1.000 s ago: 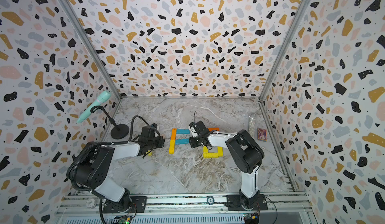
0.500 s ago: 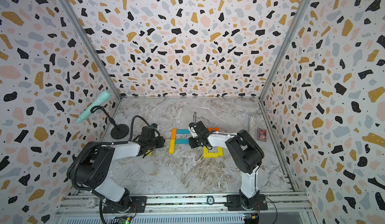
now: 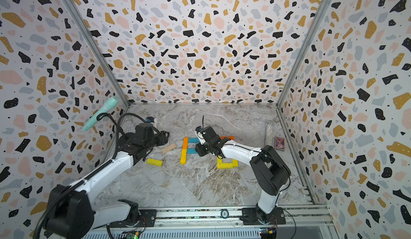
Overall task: Assemble the number 6 with building blocks
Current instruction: Assemble the building block at the center of the board, then pick up the building block from the center of the board.
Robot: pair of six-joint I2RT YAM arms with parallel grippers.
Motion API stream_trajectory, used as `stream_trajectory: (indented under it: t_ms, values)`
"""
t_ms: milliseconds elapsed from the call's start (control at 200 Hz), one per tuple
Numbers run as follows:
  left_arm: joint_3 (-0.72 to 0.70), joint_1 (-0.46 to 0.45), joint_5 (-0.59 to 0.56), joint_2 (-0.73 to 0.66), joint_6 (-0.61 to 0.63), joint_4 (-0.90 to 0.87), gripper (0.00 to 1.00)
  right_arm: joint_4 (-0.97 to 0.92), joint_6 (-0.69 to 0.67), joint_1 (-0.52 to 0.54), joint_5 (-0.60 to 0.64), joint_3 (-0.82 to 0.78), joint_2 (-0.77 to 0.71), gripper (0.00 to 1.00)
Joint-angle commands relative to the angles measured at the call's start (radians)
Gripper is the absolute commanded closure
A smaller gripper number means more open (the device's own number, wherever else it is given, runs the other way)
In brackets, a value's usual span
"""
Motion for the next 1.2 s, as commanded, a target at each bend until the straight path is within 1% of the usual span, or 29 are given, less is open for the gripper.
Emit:
stream_trajectory:
  t_ms: [0,20,140,185,245,345,426,566,666,901,1021,1196]
  values:
    - [0.068,0.076,-0.041,-0.117,0.0,-0.148,0.04,0.03,-0.119,0.103,0.019,0.074,0.008,0.44]
    - [0.085,0.099,-0.029,-0.131,-0.004,-0.168,0.0,0.037,-0.136,0.12,0.016,0.088,0.023,0.42]
    - [0.164,0.253,0.158,-0.171,-0.009,-0.248,0.01,0.076,-0.209,0.205,-0.019,0.193,0.137,0.34]
    - [0.184,0.287,0.203,-0.174,-0.005,-0.27,0.01,0.072,-0.226,0.228,-0.018,0.244,0.186,0.33]
    - [0.197,0.31,0.219,-0.185,0.001,-0.293,0.0,0.056,-0.253,0.262,-0.01,0.324,0.261,0.31]
    - [0.185,0.331,0.257,-0.213,-0.012,-0.294,0.01,0.01,-0.279,0.294,0.009,0.452,0.383,0.29]
    - [0.161,0.345,0.288,-0.224,-0.033,-0.281,0.01,-0.005,-0.289,0.309,0.037,0.518,0.454,0.27]
    - [0.104,0.351,0.347,-0.246,-0.1,-0.208,0.01,-0.012,-0.293,0.322,0.099,0.582,0.527,0.26]
    - [0.084,0.351,0.348,-0.257,-0.113,-0.193,0.0,-0.027,-0.292,0.322,0.117,0.609,0.562,0.25]
    - [0.061,0.353,0.343,-0.26,-0.112,-0.182,0.01,-0.058,-0.306,0.322,0.056,0.694,0.646,0.26]
    - [0.064,0.353,0.347,-0.25,-0.111,-0.179,0.0,-0.097,-0.323,0.322,0.023,0.781,0.716,0.31]
    - [0.07,0.354,0.357,-0.235,-0.11,-0.173,0.0,-0.152,-0.341,0.322,-0.053,0.895,0.795,0.43]
